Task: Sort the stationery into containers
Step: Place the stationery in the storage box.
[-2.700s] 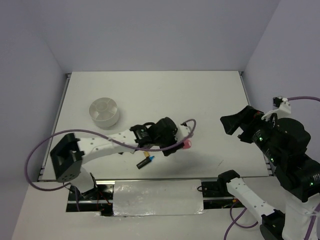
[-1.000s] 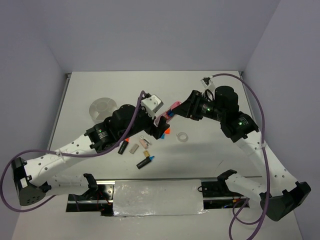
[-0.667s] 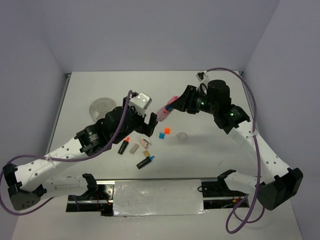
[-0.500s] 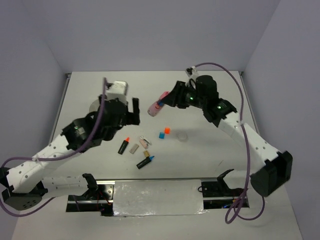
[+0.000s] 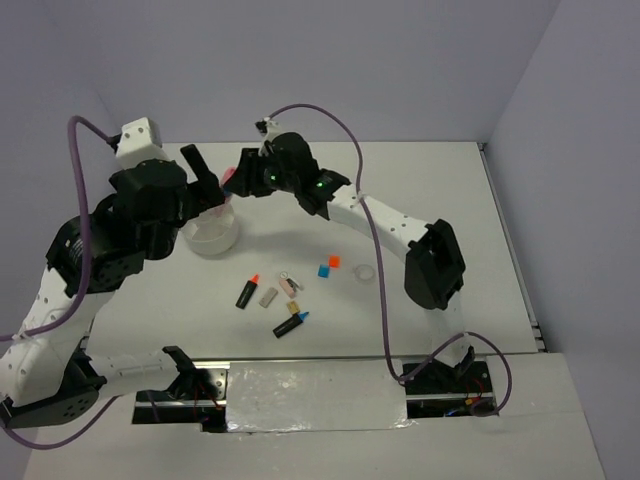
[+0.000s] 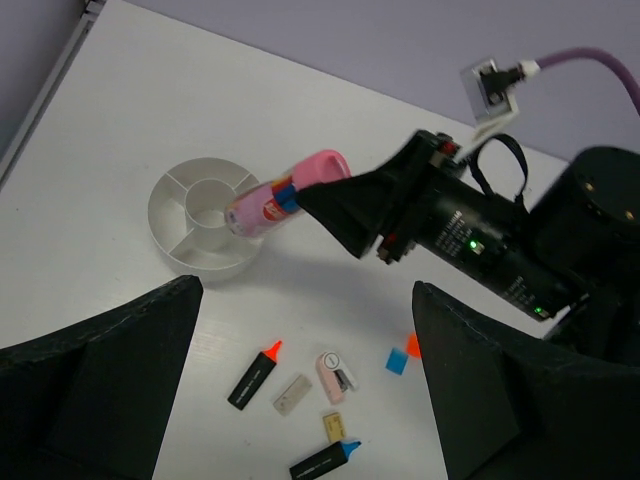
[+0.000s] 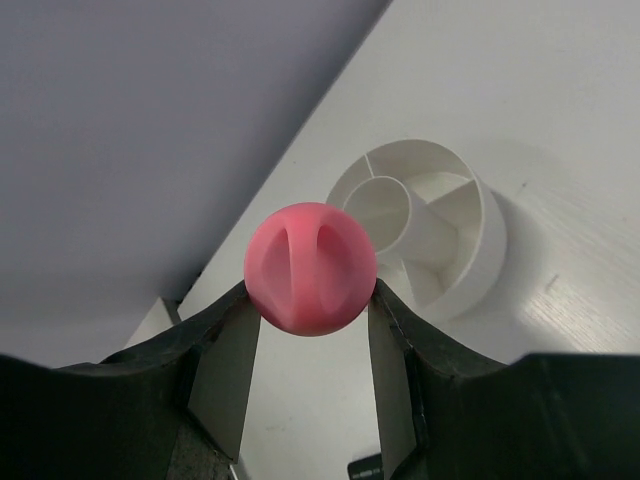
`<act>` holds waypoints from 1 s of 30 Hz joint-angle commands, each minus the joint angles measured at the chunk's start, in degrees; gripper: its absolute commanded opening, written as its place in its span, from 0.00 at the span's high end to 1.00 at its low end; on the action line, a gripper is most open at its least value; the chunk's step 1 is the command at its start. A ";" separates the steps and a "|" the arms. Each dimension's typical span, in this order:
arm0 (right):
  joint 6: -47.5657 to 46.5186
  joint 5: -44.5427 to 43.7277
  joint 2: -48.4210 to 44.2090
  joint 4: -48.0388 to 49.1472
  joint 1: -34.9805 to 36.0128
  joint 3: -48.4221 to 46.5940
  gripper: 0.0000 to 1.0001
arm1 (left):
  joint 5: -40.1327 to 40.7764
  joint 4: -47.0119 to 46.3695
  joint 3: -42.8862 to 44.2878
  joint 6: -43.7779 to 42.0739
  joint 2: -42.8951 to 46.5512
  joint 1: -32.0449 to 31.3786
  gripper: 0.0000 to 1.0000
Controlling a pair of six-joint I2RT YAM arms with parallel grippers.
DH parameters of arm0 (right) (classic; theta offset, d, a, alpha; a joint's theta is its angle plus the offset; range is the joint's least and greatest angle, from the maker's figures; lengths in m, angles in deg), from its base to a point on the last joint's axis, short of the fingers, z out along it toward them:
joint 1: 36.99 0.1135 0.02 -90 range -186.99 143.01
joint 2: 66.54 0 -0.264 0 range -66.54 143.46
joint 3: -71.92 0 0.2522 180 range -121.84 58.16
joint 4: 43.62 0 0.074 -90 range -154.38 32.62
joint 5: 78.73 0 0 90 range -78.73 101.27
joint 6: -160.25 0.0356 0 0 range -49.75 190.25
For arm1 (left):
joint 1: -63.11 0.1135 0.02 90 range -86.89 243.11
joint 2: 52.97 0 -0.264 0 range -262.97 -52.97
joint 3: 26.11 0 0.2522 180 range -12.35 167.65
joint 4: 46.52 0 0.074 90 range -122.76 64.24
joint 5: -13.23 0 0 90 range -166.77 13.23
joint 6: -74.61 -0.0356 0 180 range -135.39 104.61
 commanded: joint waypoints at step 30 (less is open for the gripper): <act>-12.10 -4.31 17.98 -10.23 4.49 -27.66 0.46 | -2.46 -0.59 -12.45 -5.67 10.21 0.57 0.01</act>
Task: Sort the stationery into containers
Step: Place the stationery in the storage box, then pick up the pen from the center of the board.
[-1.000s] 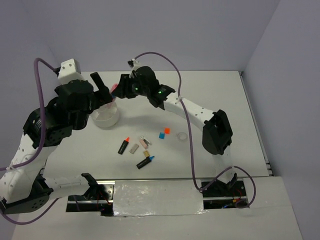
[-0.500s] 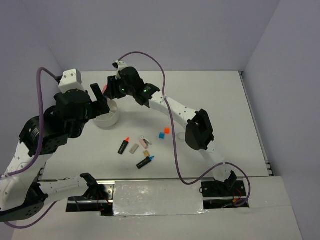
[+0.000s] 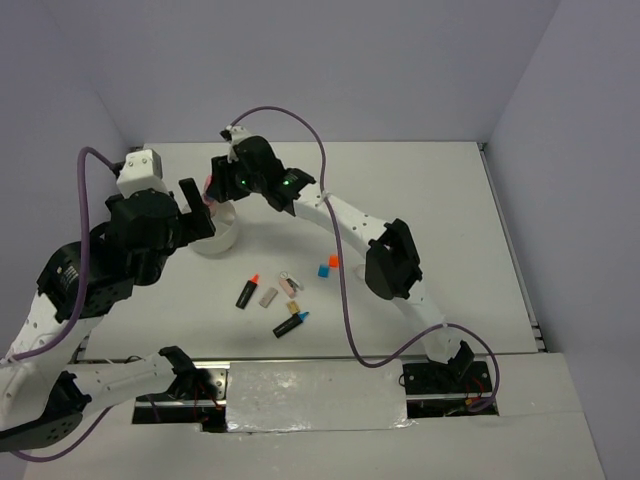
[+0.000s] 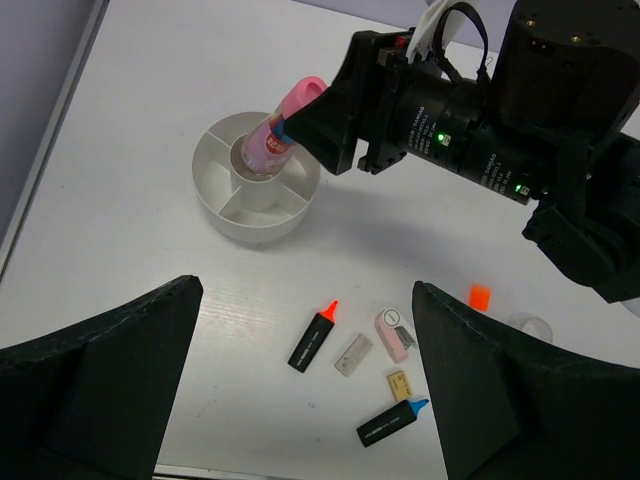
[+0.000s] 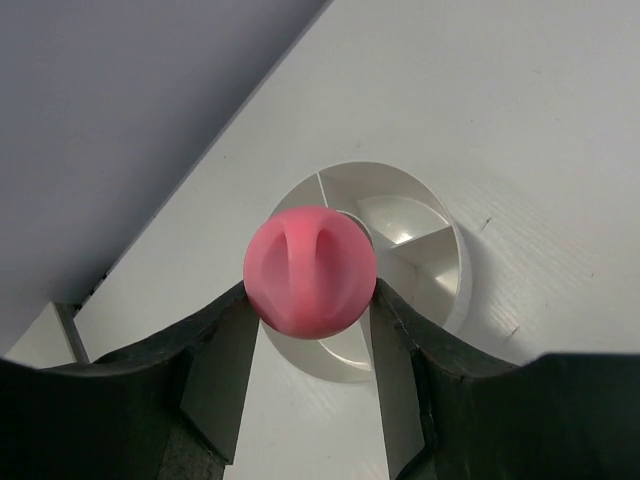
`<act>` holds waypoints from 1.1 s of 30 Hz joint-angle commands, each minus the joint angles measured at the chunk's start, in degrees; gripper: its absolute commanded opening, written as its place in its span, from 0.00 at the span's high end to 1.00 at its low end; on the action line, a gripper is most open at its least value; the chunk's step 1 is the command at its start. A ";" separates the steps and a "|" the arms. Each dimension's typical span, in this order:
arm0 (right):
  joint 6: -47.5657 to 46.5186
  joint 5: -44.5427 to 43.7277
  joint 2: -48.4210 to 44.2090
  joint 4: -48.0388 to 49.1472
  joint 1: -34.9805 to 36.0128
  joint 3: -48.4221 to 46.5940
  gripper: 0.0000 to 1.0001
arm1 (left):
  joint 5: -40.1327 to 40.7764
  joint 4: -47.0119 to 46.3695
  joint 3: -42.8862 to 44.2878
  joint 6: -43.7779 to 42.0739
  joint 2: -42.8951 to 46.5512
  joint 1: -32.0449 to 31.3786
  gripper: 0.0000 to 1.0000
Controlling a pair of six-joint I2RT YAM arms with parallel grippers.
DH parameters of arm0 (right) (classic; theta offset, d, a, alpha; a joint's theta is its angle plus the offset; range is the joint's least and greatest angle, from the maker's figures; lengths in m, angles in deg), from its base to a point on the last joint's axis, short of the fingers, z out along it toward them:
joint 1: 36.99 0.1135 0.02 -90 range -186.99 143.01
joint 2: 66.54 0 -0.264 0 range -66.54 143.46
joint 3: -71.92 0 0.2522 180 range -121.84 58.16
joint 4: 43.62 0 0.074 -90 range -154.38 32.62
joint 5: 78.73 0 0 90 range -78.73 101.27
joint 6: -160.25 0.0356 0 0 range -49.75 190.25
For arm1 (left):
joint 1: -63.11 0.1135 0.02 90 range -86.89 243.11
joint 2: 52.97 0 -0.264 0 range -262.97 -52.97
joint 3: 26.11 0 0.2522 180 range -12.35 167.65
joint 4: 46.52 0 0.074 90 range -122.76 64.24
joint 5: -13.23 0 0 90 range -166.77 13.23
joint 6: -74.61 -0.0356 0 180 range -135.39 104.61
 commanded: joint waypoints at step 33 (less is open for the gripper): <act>-4.14 -2.84 -67.16 -7.50 -18.85 65.71 0.00 | -30.95 -32.48 -44.70 -8.48 -19.72 9.14 0.09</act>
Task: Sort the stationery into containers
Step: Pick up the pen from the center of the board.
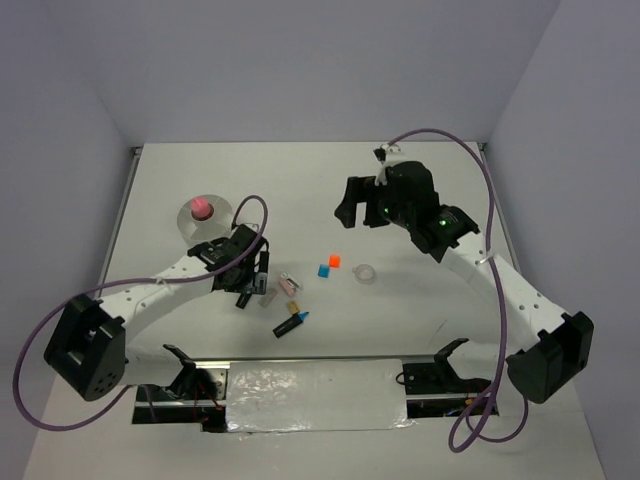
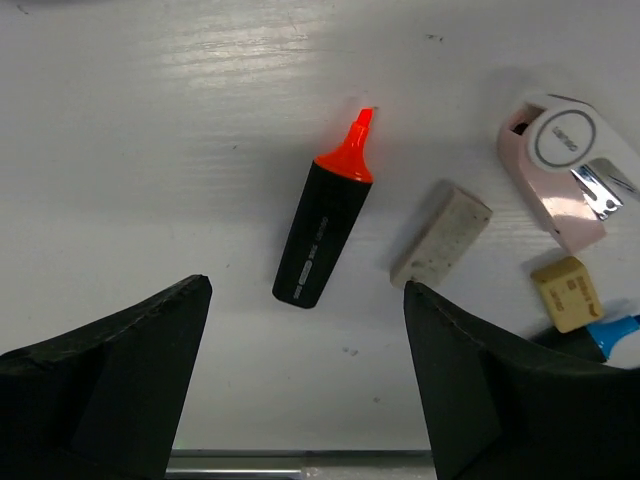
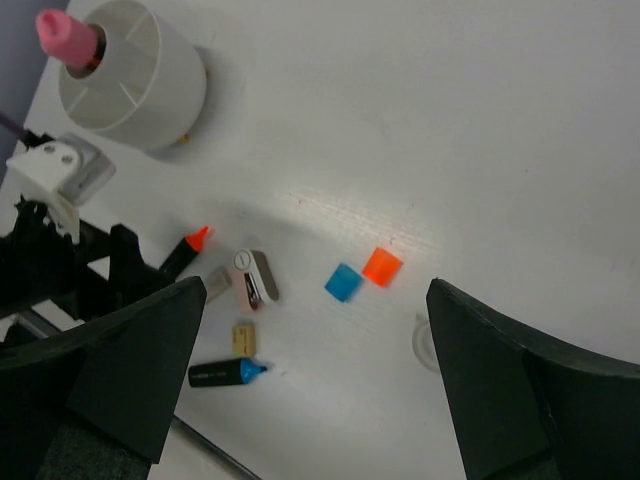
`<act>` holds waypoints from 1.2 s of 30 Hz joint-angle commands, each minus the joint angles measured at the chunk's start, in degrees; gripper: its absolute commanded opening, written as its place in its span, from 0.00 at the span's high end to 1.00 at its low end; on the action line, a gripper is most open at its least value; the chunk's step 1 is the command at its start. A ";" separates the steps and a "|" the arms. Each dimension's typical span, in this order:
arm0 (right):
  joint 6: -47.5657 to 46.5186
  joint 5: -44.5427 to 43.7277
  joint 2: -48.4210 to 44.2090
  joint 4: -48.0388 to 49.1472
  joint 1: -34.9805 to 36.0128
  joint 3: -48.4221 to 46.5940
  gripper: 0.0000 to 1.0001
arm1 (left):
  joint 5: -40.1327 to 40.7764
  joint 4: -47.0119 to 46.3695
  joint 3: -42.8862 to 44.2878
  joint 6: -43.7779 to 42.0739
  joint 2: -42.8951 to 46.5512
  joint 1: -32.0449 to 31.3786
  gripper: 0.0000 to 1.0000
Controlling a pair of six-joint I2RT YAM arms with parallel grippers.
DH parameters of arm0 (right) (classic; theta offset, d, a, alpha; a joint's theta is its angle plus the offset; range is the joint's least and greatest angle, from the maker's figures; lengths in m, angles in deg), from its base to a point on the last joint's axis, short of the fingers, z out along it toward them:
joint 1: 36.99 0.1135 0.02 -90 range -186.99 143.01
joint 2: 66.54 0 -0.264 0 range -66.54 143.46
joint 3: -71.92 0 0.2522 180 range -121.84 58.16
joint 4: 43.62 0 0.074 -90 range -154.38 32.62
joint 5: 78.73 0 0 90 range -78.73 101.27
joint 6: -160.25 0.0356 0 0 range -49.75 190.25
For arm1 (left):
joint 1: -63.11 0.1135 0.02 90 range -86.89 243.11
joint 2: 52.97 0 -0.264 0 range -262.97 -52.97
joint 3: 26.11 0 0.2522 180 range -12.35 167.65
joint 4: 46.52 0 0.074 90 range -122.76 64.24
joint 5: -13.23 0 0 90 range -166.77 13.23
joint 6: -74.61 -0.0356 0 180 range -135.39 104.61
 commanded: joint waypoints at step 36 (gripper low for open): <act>15.84 -14.36 14.58 -18.53 3.97 -4.62 0.01 | -6.62 0.39 -1.09 5.29 5.16 4.55 1.00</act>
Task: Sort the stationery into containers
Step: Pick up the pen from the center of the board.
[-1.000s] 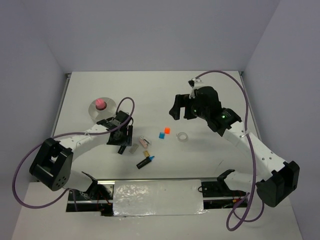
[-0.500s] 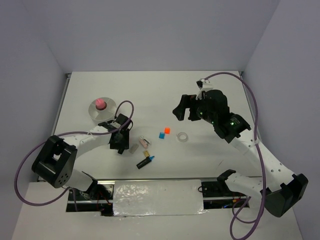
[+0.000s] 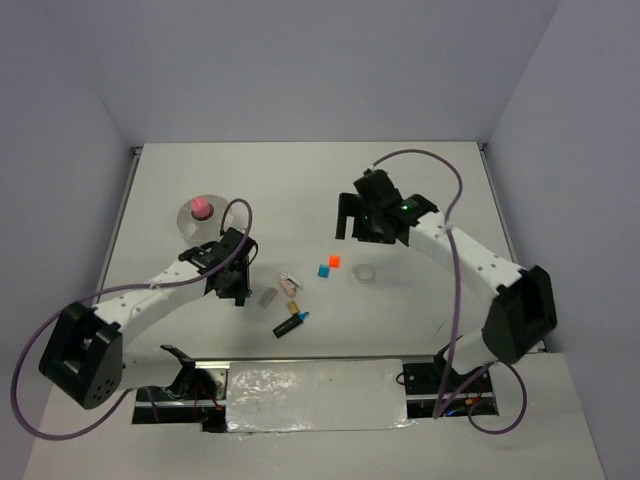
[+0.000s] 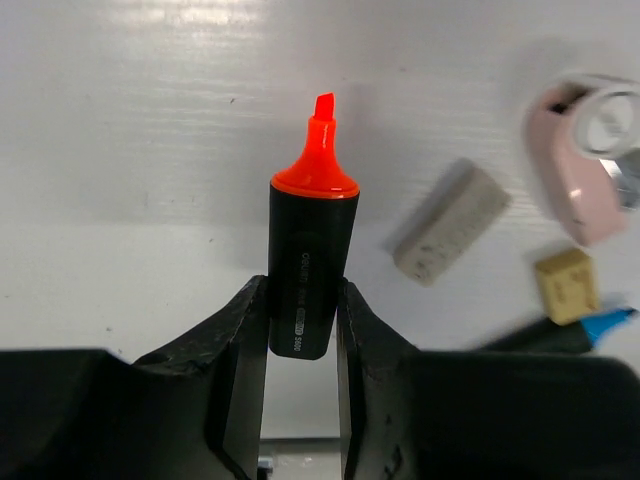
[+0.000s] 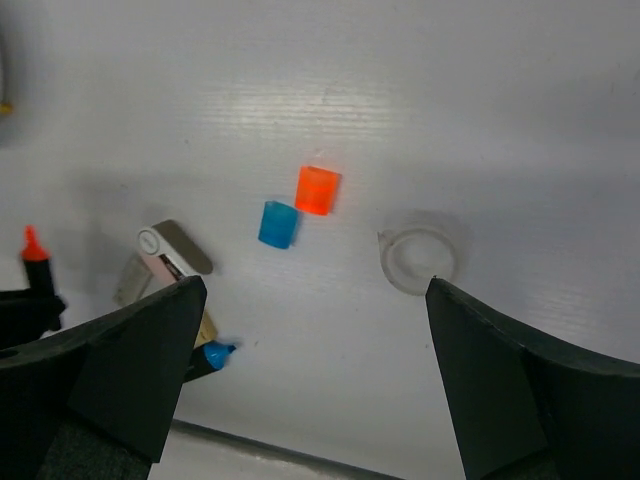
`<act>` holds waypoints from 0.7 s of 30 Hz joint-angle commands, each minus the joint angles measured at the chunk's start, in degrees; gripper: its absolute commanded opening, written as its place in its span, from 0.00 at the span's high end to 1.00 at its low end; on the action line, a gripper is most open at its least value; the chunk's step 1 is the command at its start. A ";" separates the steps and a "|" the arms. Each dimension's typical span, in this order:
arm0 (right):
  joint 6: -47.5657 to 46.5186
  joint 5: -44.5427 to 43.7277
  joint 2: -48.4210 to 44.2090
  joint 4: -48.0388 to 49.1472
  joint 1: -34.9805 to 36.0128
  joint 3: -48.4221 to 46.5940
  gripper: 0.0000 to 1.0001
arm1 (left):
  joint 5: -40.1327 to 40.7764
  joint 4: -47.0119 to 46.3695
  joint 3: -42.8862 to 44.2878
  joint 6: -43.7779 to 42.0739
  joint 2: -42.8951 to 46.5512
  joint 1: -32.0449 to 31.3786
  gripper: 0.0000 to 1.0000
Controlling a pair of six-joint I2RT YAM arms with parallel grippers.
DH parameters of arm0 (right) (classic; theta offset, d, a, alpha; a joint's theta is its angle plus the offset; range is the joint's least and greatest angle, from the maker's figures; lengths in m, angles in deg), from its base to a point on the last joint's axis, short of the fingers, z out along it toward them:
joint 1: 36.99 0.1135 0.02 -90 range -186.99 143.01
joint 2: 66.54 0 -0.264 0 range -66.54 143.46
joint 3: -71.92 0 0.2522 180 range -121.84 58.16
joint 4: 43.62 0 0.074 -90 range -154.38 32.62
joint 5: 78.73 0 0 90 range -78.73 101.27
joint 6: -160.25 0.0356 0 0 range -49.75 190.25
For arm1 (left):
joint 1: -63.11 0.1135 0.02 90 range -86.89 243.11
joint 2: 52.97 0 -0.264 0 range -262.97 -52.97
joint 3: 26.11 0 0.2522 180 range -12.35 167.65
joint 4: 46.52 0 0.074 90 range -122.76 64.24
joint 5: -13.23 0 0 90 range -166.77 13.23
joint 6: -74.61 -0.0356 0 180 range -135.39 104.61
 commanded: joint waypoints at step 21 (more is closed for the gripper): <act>19.72 -14.83 29.37 -4.92 9.30 -11.45 0.44 | -1.69 8.89 12.25 -6.95 19.86 -1.27 1.00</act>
